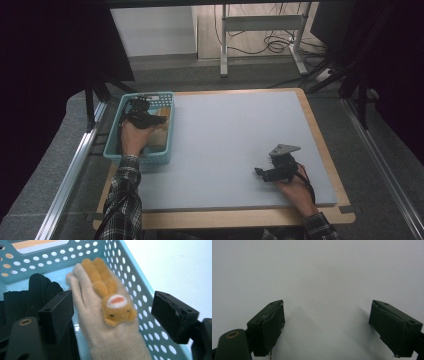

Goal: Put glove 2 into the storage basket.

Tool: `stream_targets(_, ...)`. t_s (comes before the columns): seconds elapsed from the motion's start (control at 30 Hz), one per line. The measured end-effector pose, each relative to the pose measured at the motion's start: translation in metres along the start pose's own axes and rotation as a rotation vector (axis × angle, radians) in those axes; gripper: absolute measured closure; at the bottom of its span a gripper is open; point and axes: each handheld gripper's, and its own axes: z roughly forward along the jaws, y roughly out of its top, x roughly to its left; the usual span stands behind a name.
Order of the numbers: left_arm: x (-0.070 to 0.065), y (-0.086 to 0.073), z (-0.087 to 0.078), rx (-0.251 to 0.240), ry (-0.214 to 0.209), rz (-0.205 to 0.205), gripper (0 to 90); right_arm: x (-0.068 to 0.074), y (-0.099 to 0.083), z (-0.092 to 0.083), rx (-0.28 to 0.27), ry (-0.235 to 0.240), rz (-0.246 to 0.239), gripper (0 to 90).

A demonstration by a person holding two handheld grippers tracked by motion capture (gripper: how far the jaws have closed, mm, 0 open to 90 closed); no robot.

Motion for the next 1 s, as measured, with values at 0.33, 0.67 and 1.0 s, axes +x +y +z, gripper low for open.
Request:
stream_targets(0.33, 0.001, -0.007, -0.01, -0.051, -0.046, -0.005, 9.4, 0.0, 0.0, 0.0, 0.0, 0.0, -0.001, 12.9)
stream_targets(0.67, -0.005, -0.011, -0.026, -0.069, -0.096, 0.022, 3.9, 0.0, 0.0, 0.0, 0.0, 0.0, -0.001, 12.9)
stream_targets(1.0, -0.013, -0.014, -0.038, -0.077, -0.106, 0.061, 0.7, 0.0, 0.0, 0.0, 0.0, 0.0, -0.001, 12.9)
